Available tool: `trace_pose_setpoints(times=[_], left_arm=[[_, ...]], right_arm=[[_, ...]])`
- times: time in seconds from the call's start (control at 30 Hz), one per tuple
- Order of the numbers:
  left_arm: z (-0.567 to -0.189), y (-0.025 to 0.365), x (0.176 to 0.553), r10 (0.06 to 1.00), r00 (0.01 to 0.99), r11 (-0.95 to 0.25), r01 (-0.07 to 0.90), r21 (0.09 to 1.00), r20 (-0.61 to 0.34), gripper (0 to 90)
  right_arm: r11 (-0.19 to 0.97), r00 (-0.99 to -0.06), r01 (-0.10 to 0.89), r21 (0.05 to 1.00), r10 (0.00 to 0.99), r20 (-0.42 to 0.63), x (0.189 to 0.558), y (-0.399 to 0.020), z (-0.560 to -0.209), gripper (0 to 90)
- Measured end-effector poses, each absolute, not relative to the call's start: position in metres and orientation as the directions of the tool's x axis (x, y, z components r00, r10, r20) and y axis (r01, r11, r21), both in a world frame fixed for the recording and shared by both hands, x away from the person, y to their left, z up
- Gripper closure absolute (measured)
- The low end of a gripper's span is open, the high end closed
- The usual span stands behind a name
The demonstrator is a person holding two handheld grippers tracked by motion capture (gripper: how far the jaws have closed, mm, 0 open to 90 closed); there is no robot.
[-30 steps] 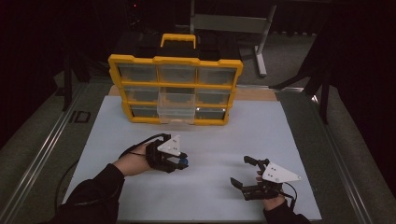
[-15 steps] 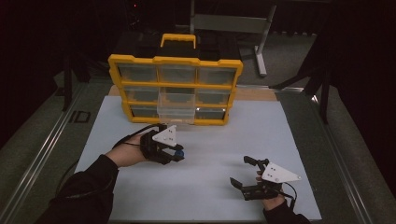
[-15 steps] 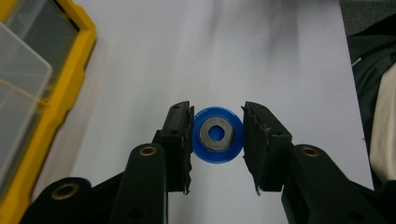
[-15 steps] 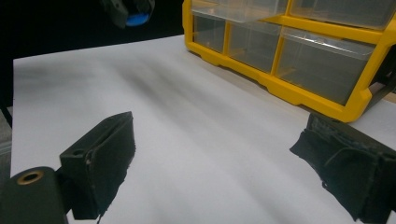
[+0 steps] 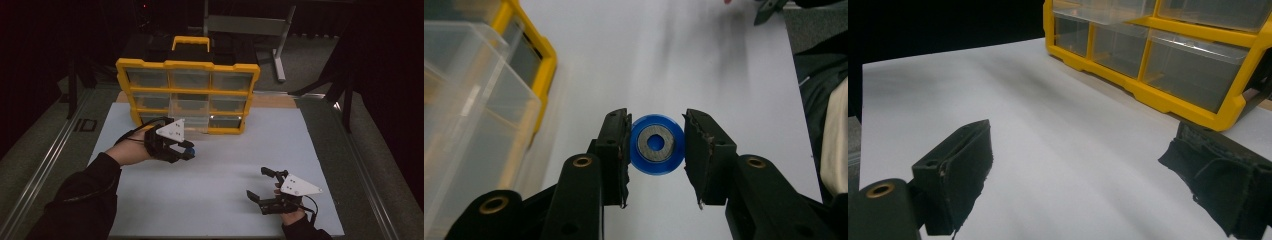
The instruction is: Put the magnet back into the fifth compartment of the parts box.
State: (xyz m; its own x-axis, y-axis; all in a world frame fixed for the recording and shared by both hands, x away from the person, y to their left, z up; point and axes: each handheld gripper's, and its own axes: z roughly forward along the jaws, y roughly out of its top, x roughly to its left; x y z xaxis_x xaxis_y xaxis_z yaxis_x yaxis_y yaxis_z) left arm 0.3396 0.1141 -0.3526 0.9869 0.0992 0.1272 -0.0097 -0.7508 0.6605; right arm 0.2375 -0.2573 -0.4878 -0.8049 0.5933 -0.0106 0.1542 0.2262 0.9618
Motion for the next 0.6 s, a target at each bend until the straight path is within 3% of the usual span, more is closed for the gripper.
trace_pose_setpoints(times=[0.6], left_arm=[[-0.311,0.129,0.368,0.16,0.975,-0.698,0.004,0.716,0.151,62.5]], right_arm=[[0.225,-0.804,0.154,0.962,0.594,-0.01,0.238,-0.258,-0.488,9.8]])
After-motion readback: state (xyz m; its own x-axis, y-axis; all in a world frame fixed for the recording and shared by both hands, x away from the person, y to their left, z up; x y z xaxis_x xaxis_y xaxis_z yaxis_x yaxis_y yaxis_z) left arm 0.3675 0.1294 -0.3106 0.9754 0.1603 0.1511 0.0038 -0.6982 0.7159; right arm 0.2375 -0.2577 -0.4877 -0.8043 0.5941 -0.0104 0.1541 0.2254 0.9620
